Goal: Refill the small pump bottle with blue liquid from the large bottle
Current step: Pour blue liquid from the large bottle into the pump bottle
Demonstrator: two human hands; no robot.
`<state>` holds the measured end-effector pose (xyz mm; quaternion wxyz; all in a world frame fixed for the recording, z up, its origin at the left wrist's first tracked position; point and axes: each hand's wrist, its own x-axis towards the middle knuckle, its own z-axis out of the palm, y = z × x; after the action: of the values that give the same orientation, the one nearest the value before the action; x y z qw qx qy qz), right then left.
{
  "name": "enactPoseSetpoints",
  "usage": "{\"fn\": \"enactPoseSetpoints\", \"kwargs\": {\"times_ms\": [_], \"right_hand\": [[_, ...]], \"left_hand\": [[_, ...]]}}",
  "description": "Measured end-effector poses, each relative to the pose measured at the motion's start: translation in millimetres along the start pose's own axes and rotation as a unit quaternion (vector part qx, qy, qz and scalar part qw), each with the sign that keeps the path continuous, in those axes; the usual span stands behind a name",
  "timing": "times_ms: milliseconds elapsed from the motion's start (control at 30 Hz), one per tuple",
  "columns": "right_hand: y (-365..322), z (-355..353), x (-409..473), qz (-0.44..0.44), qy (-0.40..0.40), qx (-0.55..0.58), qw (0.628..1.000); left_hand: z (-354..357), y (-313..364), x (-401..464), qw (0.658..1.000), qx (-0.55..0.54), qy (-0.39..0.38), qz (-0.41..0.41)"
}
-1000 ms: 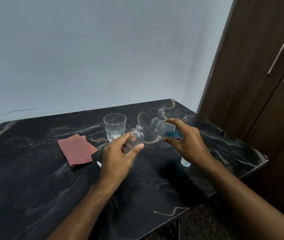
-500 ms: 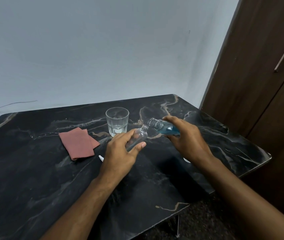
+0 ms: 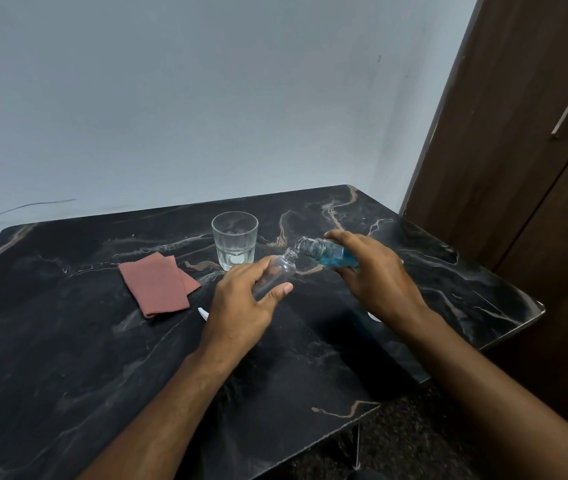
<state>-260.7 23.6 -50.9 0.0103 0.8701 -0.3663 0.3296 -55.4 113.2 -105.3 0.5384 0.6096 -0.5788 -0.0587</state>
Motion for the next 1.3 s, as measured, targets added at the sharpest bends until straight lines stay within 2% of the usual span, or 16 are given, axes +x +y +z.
{"fn": "enactPoseSetpoints", "kwargs": {"times_ms": [1300], "right_hand": [[0.7, -7.4, 1.8, -0.016, -0.023, -0.026, 0.999]], "left_hand": [[1.7, -2.2, 1.2, 1.0, 0.012, -0.018, -0.015]]}}
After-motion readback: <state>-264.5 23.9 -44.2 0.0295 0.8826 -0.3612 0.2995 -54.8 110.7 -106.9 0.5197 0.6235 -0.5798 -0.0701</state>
